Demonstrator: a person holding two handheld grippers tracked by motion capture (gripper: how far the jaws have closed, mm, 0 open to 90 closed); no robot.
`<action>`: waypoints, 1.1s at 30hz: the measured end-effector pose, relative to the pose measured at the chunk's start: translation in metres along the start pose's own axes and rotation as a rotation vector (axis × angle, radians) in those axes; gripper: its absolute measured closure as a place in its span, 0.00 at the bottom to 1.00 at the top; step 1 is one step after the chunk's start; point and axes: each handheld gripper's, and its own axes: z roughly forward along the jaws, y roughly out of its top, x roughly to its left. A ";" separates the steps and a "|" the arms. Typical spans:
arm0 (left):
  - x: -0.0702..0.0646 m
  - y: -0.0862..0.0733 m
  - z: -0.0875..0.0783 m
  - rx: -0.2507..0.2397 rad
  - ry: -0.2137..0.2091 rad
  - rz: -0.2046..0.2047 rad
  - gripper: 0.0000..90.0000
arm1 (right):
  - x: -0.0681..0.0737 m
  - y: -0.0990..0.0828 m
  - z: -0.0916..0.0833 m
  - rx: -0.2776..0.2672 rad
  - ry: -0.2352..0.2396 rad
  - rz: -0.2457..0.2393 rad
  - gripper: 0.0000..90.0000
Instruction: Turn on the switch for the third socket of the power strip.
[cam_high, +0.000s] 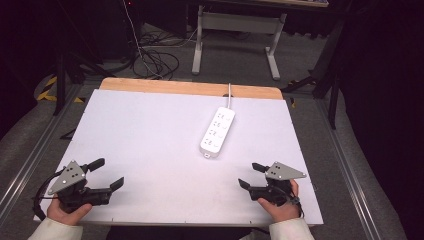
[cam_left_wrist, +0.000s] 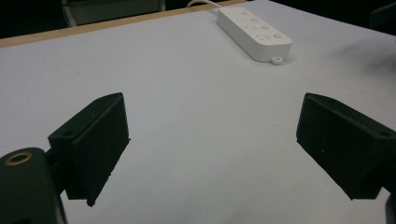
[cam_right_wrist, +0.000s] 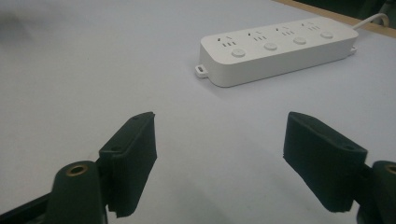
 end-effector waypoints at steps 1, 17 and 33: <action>0.000 0.000 0.000 0.000 0.004 0.002 0.11 | 0.000 0.000 0.000 -0.002 -0.001 -0.002 0.30; -0.004 0.001 -0.001 0.000 0.046 0.031 0.11 | 0.001 0.001 0.001 -0.002 -0.001 -0.018 0.32; -0.004 0.002 -0.002 0.009 0.054 0.042 0.11 | -0.002 0.017 0.001 0.021 0.019 0.003 0.39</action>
